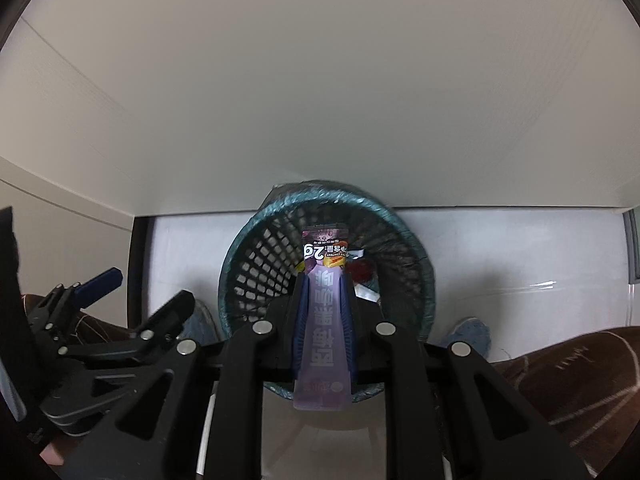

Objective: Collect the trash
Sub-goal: 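Open the left tool to drop the snack bag while the right tool releases the packet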

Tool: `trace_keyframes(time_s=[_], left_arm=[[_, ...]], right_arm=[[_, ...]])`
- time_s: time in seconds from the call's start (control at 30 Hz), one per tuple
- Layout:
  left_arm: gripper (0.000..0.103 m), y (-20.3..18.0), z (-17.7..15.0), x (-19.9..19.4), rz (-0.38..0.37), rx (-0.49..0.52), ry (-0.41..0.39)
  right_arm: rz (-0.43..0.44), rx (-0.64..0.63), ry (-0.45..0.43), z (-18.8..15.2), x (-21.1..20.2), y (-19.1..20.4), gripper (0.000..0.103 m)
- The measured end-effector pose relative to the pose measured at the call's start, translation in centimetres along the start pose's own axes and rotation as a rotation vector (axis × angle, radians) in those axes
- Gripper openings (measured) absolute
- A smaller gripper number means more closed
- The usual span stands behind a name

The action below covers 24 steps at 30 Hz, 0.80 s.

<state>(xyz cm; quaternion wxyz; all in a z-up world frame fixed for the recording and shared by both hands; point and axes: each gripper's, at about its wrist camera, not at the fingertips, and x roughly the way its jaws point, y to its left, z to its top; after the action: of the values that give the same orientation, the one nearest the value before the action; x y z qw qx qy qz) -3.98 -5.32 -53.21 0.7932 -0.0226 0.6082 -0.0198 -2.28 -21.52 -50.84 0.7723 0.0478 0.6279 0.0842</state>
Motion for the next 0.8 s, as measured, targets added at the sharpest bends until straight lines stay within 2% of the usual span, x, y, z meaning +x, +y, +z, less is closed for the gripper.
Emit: trace_keyframes(time_s=[0.2,0.27,0.6,0.77,0.8], left_arm=[[0.097,1.3,0.0,0.4,0.000,-0.041,0.027],[0.097,1.5,-0.1,0.5,0.000,-0.049,0.032],[0.097,1.7,-0.2,-0.1,-0.012,-0.065,0.006],[0.097,1.7,0.1,-2.2,-0.032,-0.061,-0.033],[0.097,1.7,0.3,-2.7,-0.037,-0.063,-0.041]], right_arm=[[0.023,0.014,0.016,-0.2,0.6,0.1,0.025],[0.025,0.018,0.007,-0.3,0.3,0.0,0.037],[0.009,0.020,-0.031,-0.2,-0.5,0.0,0.062],[-0.026,0.021,-0.092,-0.4,-2.9,0.1,0.082],[-0.030,0.025,-0.106,-0.4,-3.5,0.1,0.083]])
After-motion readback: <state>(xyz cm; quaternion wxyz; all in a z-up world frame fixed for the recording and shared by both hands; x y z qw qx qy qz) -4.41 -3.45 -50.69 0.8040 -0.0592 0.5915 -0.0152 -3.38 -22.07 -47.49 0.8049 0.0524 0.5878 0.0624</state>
